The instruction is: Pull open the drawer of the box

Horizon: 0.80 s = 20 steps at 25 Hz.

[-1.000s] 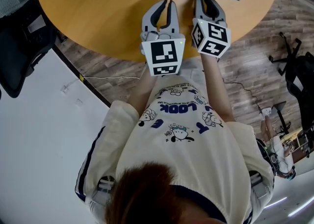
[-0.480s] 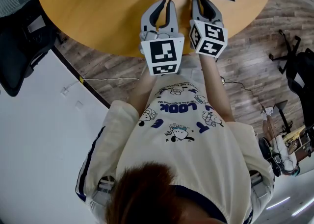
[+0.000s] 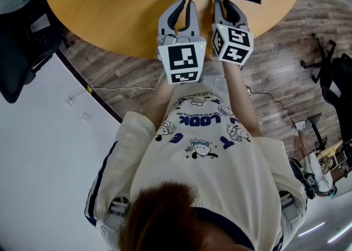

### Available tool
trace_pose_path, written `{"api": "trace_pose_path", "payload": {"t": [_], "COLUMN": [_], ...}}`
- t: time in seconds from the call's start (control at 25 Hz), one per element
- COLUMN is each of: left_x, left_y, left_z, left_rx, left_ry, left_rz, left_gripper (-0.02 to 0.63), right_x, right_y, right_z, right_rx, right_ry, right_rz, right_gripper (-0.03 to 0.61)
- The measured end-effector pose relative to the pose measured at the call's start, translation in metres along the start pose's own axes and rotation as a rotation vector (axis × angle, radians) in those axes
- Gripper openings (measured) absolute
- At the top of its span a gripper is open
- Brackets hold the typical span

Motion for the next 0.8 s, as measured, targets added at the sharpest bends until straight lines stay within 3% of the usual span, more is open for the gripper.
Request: {"api": "trace_pose_path", "payload": {"t": [0.8], "left_x": [-0.025], "left_y": [-0.015], "left_z": [0.011], "left_rx": [-0.004], "left_ry": [-0.01], "left_rz": [0.013], "left_gripper": [0.04], "right_x": [-0.027], "right_y": [-0.024], "right_z": [-0.009], "right_rx": [0.003], "right_ry": [0.002], "right_rz": [-0.008], "right_gripper": [0.086]}}
Point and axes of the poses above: the fingertips, and each gripper's own axes: x forward along the fingers, z to its right, y out of its top, the point moved 1 cm from there along -x, backward along the fingers, and after that the axes turned 12 degrees about -x, right-handed, at the moved point
